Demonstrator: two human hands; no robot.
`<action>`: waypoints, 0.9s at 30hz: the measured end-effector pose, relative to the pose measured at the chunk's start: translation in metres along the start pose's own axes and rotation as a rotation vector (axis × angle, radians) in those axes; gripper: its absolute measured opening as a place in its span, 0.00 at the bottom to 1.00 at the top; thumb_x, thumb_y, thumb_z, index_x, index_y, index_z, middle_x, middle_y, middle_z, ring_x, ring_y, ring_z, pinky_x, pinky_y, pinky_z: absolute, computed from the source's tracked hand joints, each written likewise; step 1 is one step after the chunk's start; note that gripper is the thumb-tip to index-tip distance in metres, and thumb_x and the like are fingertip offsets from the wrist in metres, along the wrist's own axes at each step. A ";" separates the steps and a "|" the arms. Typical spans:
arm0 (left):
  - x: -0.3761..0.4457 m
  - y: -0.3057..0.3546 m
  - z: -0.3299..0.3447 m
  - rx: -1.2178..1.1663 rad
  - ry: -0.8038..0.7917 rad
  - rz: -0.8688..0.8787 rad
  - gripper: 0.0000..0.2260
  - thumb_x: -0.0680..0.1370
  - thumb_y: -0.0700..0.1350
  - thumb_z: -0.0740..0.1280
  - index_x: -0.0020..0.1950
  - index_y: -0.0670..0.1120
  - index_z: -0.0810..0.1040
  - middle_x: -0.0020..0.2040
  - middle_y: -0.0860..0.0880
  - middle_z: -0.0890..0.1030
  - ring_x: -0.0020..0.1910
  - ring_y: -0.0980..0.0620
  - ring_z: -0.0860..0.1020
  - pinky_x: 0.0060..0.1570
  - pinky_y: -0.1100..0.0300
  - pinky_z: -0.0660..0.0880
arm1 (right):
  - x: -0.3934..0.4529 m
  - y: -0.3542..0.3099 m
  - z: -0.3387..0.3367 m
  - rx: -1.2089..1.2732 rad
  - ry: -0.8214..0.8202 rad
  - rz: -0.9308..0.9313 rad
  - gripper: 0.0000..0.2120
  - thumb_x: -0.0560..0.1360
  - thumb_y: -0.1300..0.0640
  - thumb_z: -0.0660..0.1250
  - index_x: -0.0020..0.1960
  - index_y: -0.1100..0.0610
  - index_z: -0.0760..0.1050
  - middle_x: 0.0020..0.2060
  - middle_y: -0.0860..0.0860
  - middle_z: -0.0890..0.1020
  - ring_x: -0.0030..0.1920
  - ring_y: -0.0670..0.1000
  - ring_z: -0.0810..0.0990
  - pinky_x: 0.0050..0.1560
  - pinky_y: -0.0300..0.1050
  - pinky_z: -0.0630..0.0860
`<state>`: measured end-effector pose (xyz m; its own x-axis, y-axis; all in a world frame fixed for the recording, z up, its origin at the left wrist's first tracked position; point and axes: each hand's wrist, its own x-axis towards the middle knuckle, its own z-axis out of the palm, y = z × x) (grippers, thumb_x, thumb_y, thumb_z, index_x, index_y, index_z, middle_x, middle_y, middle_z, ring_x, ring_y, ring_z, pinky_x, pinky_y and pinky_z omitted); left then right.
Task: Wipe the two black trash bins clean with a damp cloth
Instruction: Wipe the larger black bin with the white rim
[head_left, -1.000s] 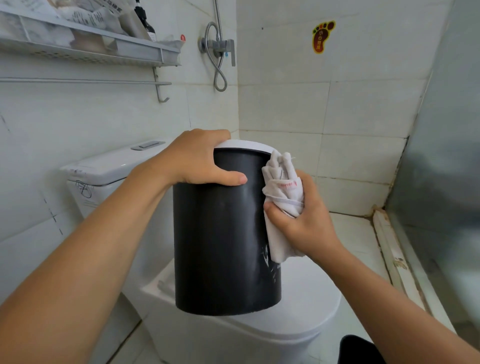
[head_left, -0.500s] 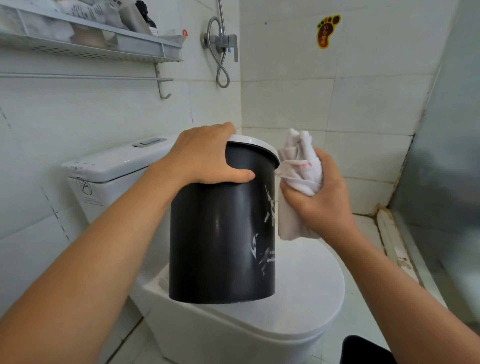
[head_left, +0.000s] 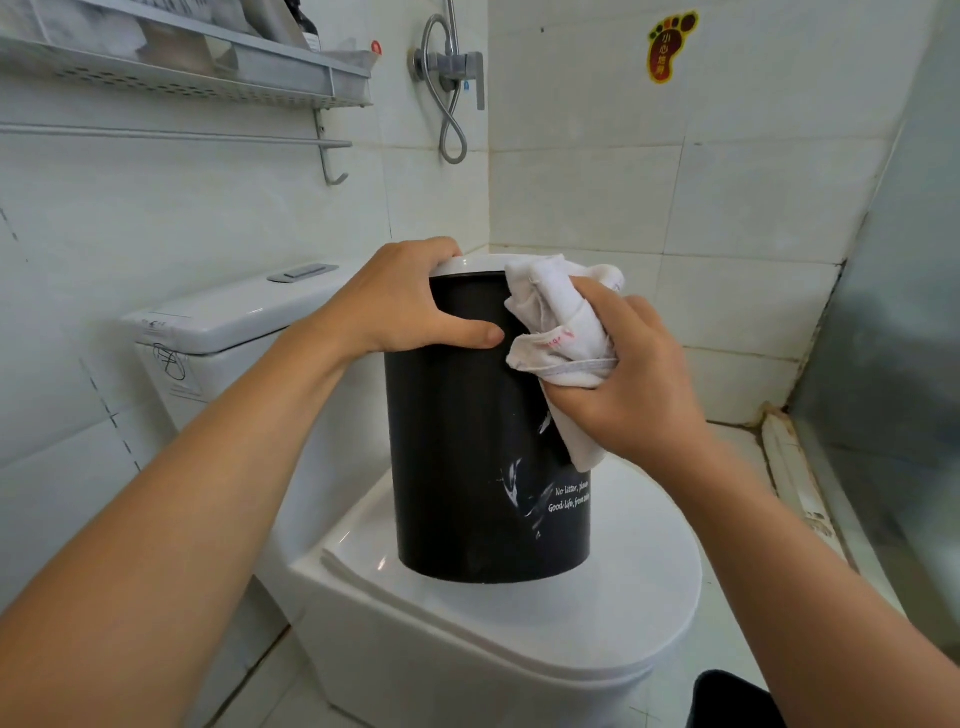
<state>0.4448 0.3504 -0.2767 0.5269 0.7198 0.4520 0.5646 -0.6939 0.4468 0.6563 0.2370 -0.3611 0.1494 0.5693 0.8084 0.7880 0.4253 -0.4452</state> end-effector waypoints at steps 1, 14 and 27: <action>0.001 0.000 0.000 -0.002 0.001 -0.001 0.22 0.65 0.57 0.84 0.41 0.52 0.72 0.36 0.55 0.75 0.34 0.57 0.73 0.34 0.60 0.66 | 0.001 0.000 0.000 -0.018 0.003 -0.009 0.30 0.70 0.52 0.79 0.70 0.45 0.76 0.48 0.49 0.77 0.49 0.49 0.77 0.46 0.54 0.79; -0.001 0.004 -0.002 0.108 -0.053 0.023 0.27 0.67 0.63 0.81 0.48 0.48 0.71 0.44 0.50 0.78 0.43 0.49 0.77 0.39 0.53 0.70 | 0.004 -0.002 -0.004 -0.157 -0.095 -0.048 0.33 0.69 0.40 0.71 0.73 0.43 0.72 0.53 0.49 0.77 0.53 0.52 0.77 0.47 0.56 0.80; -0.002 0.005 -0.003 0.306 -0.029 0.030 0.30 0.65 0.71 0.78 0.47 0.52 0.68 0.41 0.54 0.78 0.41 0.52 0.77 0.38 0.53 0.68 | 0.003 -0.001 0.016 -0.294 -0.064 0.005 0.29 0.77 0.31 0.58 0.74 0.42 0.68 0.53 0.51 0.74 0.46 0.55 0.78 0.40 0.45 0.70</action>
<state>0.4451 0.3450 -0.2734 0.5621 0.7021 0.4371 0.7111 -0.6801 0.1780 0.6466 0.2497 -0.3643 0.1234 0.6183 0.7762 0.9277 0.2058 -0.3115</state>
